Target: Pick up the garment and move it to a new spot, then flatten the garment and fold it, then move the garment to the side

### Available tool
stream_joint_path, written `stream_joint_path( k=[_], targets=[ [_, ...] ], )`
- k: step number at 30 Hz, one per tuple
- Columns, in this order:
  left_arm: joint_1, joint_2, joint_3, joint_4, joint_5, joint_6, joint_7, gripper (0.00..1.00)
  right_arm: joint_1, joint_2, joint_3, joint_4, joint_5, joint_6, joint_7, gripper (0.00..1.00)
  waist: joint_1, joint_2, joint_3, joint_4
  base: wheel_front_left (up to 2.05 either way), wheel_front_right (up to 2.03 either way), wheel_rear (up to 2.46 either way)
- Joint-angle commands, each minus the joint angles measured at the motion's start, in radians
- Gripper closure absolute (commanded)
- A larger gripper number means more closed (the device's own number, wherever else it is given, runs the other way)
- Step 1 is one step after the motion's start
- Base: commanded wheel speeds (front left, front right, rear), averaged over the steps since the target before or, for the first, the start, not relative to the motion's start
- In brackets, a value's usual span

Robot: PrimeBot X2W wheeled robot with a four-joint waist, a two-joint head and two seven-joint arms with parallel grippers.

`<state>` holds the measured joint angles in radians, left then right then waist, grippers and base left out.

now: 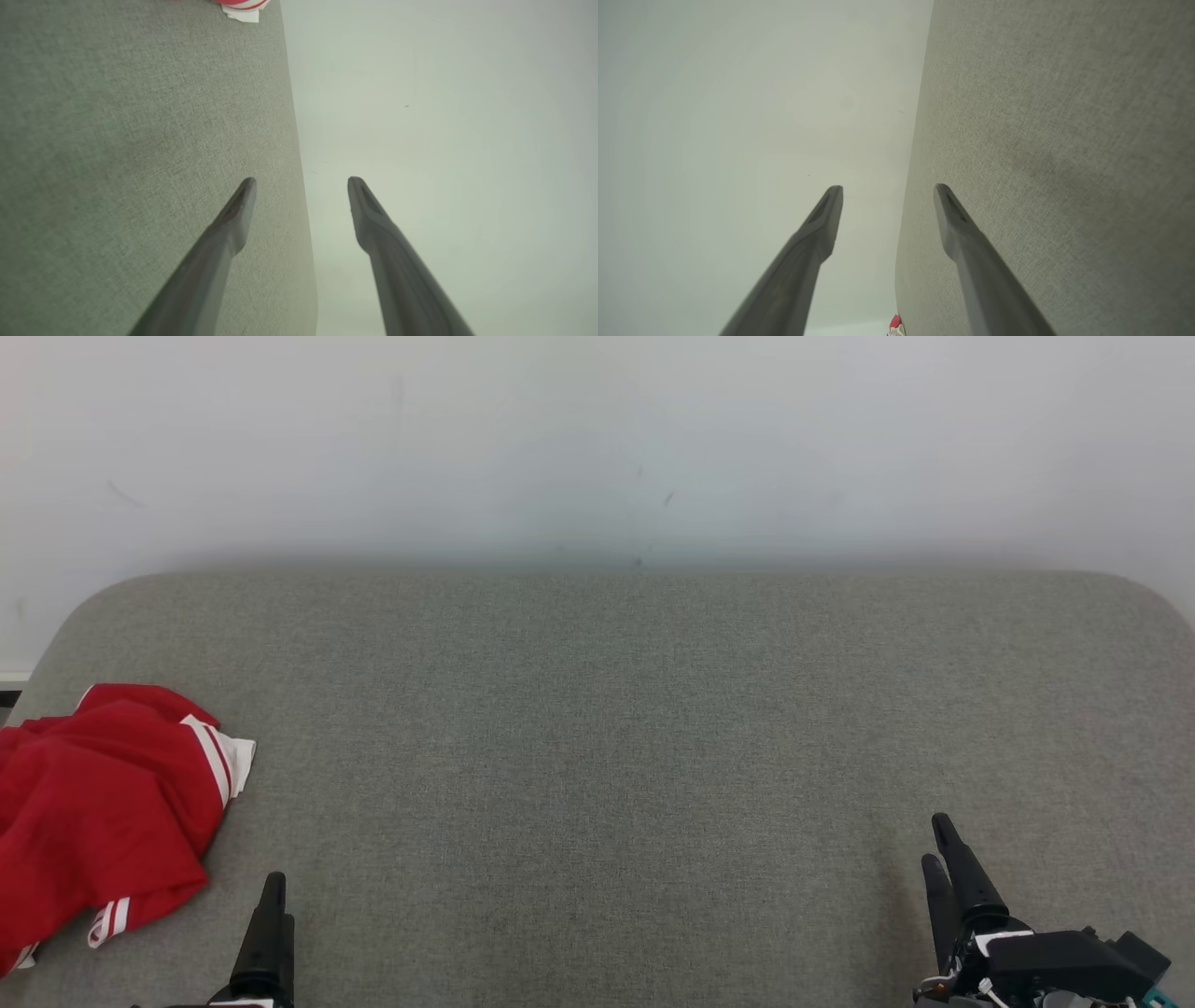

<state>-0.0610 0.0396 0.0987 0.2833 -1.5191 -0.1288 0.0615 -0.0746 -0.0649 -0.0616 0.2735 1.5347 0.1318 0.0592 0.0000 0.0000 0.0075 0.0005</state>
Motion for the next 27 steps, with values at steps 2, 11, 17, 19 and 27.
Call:
stream_joint_path(
  k=[2, 11, 17, 19, 27],
  targets=[
    [-0.005, 0.005, 0.001, -0.017, 0.053, 0.0, -0.016, 0.0, -0.015, -0.013, 0.009, -0.016, -0.055, 0.0, -0.015, 0.0, 0.0, 0.0, 0.001, 0.0, 0.0, 0.0, 0.0],
    [0.006, 0.005, 0.006, -0.025, 0.258, -0.001, -0.056, 0.0, -0.009, -0.013, 0.018, -0.008, -0.248, 0.0, -0.055, 0.0, 0.0, 0.0, 0.003, 0.001, 0.0, 0.0, 0.0],
    [0.012, 0.006, 0.004, -0.023, 0.38, -0.001, -0.08, 0.0, -0.003, -0.006, 0.015, -0.013, -0.375, 0.0, -0.079, 0.0, 0.0, 0.0, 0.004, 0.002, 0.0, 0.0, 0.0],
    [0.013, 0.006, 0.003, -0.024, 0.402, -0.001, -0.084, 0.0, -0.003, -0.006, 0.017, -0.013, -0.394, 0.0, -0.083, 0.0, 0.0, 0.0, 0.004, 0.002, 0.0, 0.0, 0.0],
    [0.024, 0.007, -0.011, -0.038, 0.566, 0.008, -0.117, 0.0, 0.006, -0.006, 0.029, -0.01, -0.547, -0.001, -0.116, 0.0, 0.0, 0.0, 0.004, 0.0, 0.0, 0.0, 0.0]
  ],
)
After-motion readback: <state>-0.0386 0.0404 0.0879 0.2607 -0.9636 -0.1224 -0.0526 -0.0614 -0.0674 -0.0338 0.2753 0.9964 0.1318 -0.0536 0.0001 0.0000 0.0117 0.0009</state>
